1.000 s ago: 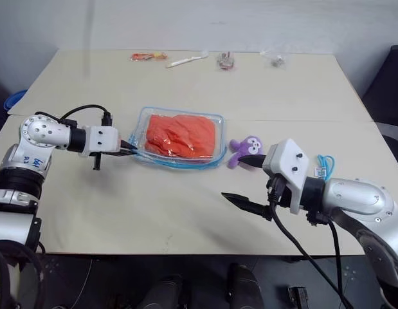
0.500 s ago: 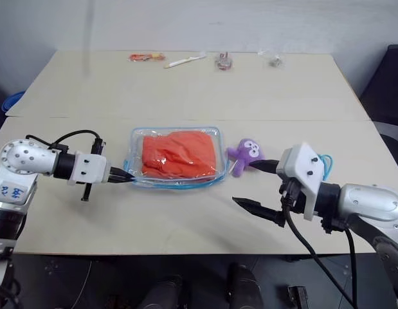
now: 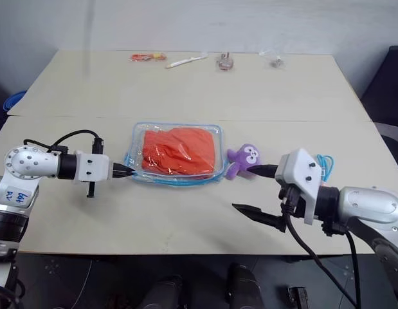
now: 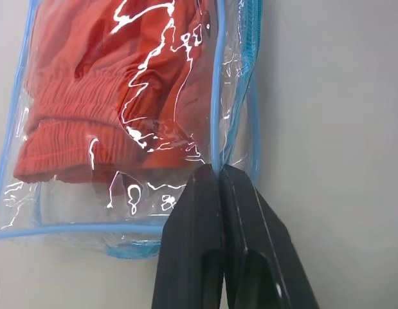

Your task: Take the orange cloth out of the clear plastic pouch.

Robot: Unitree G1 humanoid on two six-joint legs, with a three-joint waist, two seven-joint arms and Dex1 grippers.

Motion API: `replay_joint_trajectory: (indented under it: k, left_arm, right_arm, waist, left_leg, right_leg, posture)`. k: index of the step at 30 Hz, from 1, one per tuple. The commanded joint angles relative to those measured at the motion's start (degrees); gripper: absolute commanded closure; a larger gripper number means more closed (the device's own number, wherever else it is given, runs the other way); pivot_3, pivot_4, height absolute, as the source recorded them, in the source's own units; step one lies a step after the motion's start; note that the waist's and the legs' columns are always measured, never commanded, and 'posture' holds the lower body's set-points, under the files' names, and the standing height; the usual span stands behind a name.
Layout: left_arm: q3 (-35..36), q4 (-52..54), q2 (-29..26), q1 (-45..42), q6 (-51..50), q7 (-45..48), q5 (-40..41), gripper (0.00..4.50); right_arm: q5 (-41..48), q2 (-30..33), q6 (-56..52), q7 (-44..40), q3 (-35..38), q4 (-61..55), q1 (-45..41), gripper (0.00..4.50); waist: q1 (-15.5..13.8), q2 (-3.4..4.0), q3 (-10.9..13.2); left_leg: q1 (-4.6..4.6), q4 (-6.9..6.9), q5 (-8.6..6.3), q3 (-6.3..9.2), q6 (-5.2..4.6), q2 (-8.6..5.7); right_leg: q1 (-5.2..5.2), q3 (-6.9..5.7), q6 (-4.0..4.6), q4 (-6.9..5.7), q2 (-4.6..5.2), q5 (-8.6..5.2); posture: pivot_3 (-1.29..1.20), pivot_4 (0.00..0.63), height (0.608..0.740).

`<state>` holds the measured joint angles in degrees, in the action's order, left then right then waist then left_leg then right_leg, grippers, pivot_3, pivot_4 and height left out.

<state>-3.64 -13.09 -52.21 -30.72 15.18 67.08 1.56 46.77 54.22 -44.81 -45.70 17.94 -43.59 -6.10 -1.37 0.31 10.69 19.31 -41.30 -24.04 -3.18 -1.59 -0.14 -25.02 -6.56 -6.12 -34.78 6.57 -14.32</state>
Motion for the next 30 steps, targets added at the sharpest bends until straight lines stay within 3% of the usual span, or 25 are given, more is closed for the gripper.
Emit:
replay_joint_trajectory:
  k: [1,8,10,13,16,20,25,30]
  left_arm:
    - [1.9,3.3,-1.6,1.5,-1.2,0.5,1.9,3.82]
    - [4.8,6.9,-4.4,4.1,-5.2,3.0,6.9,1.6]
    - [6.6,9.7,-5.3,5.0,-11.2,3.8,10.4,0.98]
    - [10.5,18.4,-10.2,7.6,-31.5,8.4,23.5,0.02]
    - [12.8,23.7,-11.4,4.3,-46.7,7.9,35.1,0.02]
    - [12.8,27.1,-8.3,-3.1,-57.7,3.7,43.7,0.02]
    - [9.8,30.2,-5.4,-6.3,-59.3,2.2,43.5,0.02]
    - [9.1,30.8,-4.0,-6.7,-58.3,1.8,42.8,0.02]
  right_arm:
    - [-0.6,0.5,1.8,-0.6,-0.2,-0.4,-0.2,0.0]
    - [-3.3,0.9,3.8,-1.5,-2.3,1.6,-1.1,0.0]
    - [-4.6,0.9,4.5,-1.8,-3.0,2.5,-1.5,0.0]
    - [-10.8,0.9,7.2,-0.5,-6.6,5.9,-3.7,0.0]
    - [-20.2,0.6,11.3,1.6,-12.8,11.6,-7.7,0.0]
    - [-30.4,-1.8,16.2,2.9,-21.6,20.8,-14.0,0.0]
    - [-40.1,-7.1,22.9,3.7,-29.7,33.6,-20.0,0.0]
    - [-46.6,-10.1,28.8,3.3,-33.1,42.2,-23.0,0.0]
  waist:
    - [0.0,0.0,0.0]
    - [0.0,0.0,0.0]
    - [0.0,0.0,0.0]
    - [0.2,0.0,0.0]
    - [0.4,0.01,0.0]
    - [0.1,0.01,0.0]
    - [0.9,0.01,0.0]
    - [1.7,0.02,0.0]
  left_leg:
    - [0.0,0.0,0.0,0.0,0.0,0.01]
    - [-0.01,0.0,0.0,0.07,0.0,0.01]
    - [-0.01,0.0,0.0,0.13,0.0,0.02]
    - [-0.01,0.01,0.0,0.18,0.0,0.05]
    - [-0.02,0.0,0.0,0.19,0.0,0.12]
    - [-0.07,-0.06,0.0,0.23,0.01,0.11]
    - [-0.05,0.02,0.01,0.2,0.03,-0.01]
    - [-0.03,0.04,0.04,0.21,0.08,0.02]
  right_leg:
    - [0.0,0.0,0.0,0.0,0.0,0.0]
    - [0.0,0.01,0.0,0.01,0.02,0.0]
    - [0.01,0.01,0.0,0.01,0.01,0.0]
    - [0.0,0.02,0.0,0.02,0.0,0.0]
    - [-0.01,0.07,0.0,0.01,0.01,0.0]
    - [0.07,0.1,0.0,-0.03,0.05,0.0]
    - [0.03,0.05,0.01,0.01,-0.02,-0.01]
    - [0.01,0.02,0.02,0.02,-0.03,-0.01]
  posture:
    - [0.0,0.15,0.74]
    - [0.0,0.15,0.74]
    - [0.0,0.15,0.74]
    - [0.0,0.15,0.74]
    - [0.0,0.15,0.74]
    - [0.0,0.15,0.74]
    - [0.0,0.15,0.74]
    - [0.0,0.15,0.74]
